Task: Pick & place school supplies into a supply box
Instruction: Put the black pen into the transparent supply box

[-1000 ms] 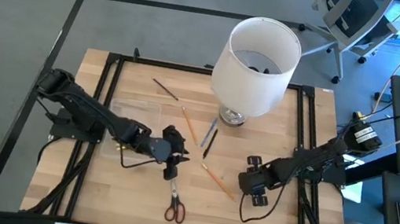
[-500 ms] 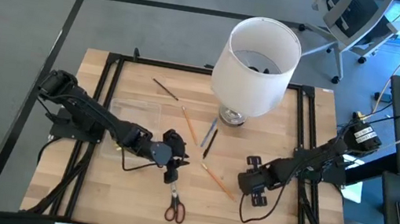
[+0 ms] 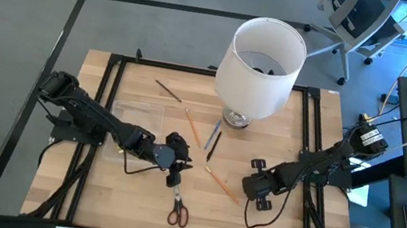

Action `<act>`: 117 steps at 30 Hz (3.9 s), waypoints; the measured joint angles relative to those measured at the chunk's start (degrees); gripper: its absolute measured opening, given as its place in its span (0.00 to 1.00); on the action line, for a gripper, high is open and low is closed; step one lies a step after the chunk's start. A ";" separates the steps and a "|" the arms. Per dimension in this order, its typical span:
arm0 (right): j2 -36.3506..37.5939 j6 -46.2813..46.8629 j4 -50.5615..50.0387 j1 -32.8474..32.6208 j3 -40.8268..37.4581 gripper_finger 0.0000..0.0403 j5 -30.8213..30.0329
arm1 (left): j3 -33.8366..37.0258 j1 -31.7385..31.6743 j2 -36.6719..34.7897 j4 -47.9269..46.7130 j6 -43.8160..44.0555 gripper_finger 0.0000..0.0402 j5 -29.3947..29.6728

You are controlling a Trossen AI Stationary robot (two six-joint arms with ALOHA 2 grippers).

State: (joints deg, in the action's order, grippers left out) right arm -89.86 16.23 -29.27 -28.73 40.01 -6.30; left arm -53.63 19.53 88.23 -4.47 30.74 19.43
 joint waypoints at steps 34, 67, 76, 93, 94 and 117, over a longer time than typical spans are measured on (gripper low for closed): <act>27.03 -10.81 66.08 7.10 1.09 0.15 -4.79 | -0.02 -0.35 15.90 54.74 -28.24 0.25 7.51; 15.94 -14.85 70.59 7.72 1.09 0.15 -11.67 | -0.07 -1.27 15.52 71.78 -30.45 0.25 3.60; 15.95 -14.84 70.49 7.59 1.09 0.15 -11.44 | -0.07 -1.27 15.52 71.56 -30.64 0.09 4.19; 22.80 -17.15 56.58 7.43 1.09 0.50 -9.39 | -0.07 -0.62 13.49 62.67 -30.66 0.06 7.20; 24.18 -16.31 53.56 7.43 1.09 0.51 -9.43 | -0.07 -0.46 12.46 59.95 -29.93 0.06 8.16; 28.85 7.34 20.24 7.61 1.11 0.52 -9.07 | -0.07 -0.56 -13.78 -52.77 16.47 0.06 -13.25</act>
State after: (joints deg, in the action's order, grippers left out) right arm -61.01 23.57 -9.04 -21.12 41.12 -15.38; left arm -53.69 18.97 74.44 -57.24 47.21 6.18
